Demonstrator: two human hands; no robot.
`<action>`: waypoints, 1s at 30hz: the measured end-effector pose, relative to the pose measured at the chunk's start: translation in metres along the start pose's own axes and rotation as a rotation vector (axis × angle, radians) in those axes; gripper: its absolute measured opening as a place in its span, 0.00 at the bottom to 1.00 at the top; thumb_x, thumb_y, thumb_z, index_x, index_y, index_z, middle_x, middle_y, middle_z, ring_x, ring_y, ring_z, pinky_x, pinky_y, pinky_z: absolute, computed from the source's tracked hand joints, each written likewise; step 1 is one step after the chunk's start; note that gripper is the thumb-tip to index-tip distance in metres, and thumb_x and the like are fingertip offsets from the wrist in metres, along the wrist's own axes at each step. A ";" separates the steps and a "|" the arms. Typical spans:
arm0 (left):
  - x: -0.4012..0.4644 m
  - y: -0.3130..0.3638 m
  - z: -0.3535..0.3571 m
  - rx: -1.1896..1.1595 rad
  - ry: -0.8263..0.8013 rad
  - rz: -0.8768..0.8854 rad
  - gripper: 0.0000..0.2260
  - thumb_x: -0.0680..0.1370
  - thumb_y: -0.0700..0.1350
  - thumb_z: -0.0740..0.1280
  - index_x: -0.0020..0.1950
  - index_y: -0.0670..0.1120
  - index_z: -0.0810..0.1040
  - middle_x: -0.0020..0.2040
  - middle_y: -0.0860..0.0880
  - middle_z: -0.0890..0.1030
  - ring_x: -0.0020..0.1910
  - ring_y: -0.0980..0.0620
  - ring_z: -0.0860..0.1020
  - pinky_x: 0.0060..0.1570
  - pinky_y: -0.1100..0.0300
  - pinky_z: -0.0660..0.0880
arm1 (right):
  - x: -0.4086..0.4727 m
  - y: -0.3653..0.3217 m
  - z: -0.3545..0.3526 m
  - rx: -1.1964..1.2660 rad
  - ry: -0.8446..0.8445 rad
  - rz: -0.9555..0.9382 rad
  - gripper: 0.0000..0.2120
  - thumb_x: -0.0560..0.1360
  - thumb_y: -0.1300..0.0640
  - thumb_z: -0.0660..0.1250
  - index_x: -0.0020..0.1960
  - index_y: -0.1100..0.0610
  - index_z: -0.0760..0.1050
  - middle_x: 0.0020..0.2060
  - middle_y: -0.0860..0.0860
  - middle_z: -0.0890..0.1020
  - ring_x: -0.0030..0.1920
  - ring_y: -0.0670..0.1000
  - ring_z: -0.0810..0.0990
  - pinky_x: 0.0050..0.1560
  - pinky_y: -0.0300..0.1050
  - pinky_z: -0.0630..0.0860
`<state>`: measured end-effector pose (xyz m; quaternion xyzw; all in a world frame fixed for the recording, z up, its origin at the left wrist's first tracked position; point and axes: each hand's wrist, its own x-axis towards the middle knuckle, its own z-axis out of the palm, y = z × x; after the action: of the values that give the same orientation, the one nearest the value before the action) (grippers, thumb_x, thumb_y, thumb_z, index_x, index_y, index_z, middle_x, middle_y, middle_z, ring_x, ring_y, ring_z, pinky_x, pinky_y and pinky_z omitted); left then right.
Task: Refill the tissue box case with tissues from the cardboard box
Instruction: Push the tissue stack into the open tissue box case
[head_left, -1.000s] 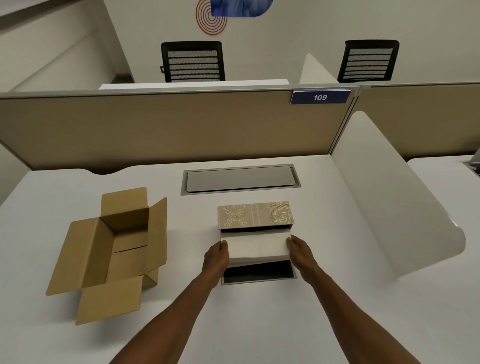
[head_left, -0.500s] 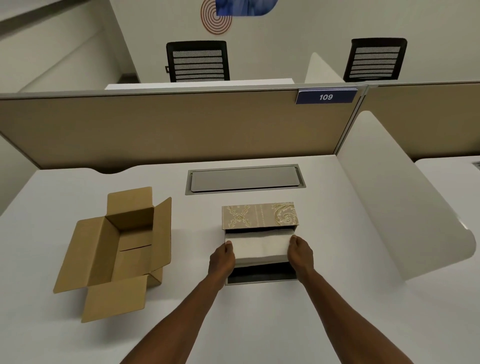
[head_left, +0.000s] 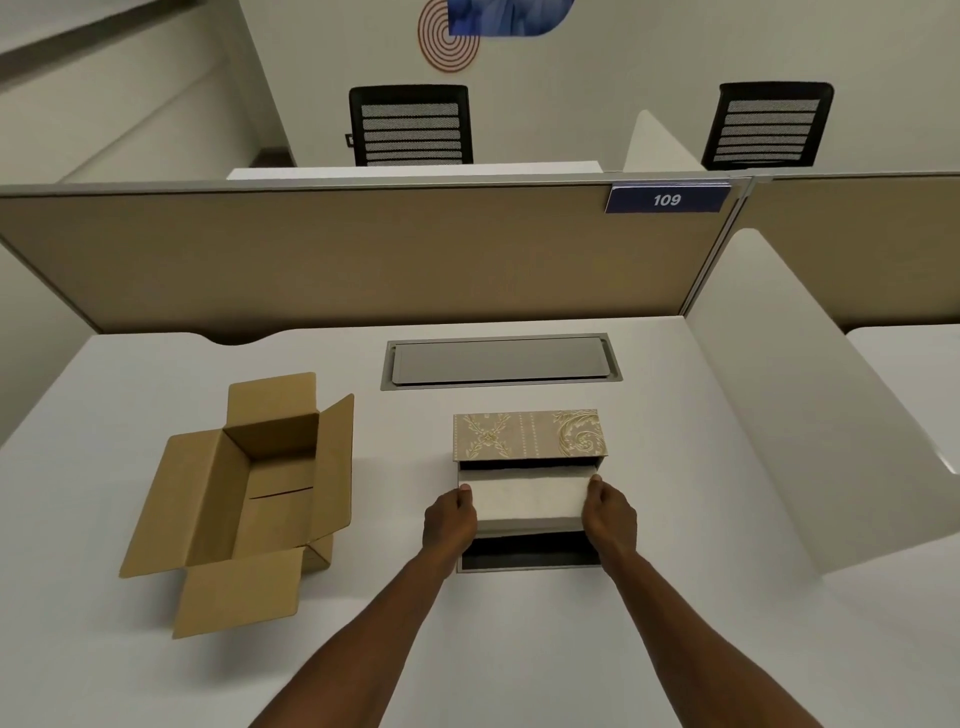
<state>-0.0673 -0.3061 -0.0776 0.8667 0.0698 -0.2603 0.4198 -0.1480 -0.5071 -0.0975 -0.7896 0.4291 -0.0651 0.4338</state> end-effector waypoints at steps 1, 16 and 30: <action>0.001 0.000 0.000 0.005 0.001 0.003 0.16 0.86 0.53 0.52 0.52 0.45 0.74 0.56 0.43 0.80 0.50 0.49 0.76 0.56 0.55 0.74 | 0.001 -0.002 -0.001 -0.016 -0.003 0.014 0.25 0.87 0.49 0.49 0.39 0.60 0.73 0.39 0.57 0.81 0.43 0.59 0.78 0.45 0.49 0.69; -0.029 -0.016 0.021 0.176 0.425 0.397 0.21 0.80 0.53 0.65 0.71 0.47 0.72 0.67 0.46 0.74 0.63 0.47 0.75 0.55 0.55 0.79 | 0.005 0.002 -0.004 -0.070 -0.012 -0.007 0.26 0.86 0.48 0.52 0.35 0.59 0.73 0.36 0.57 0.81 0.41 0.59 0.79 0.43 0.48 0.71; -0.022 -0.034 0.046 0.856 0.005 0.845 0.35 0.79 0.58 0.63 0.82 0.51 0.51 0.82 0.47 0.49 0.80 0.38 0.43 0.76 0.38 0.53 | 0.005 0.000 -0.014 -0.124 -0.086 -0.054 0.28 0.86 0.45 0.51 0.41 0.60 0.79 0.41 0.58 0.85 0.41 0.55 0.80 0.43 0.48 0.74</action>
<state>-0.1154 -0.3171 -0.1135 0.9120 -0.3908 -0.0739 0.1005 -0.1513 -0.5197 -0.0905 -0.8283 0.3921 -0.0162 0.4000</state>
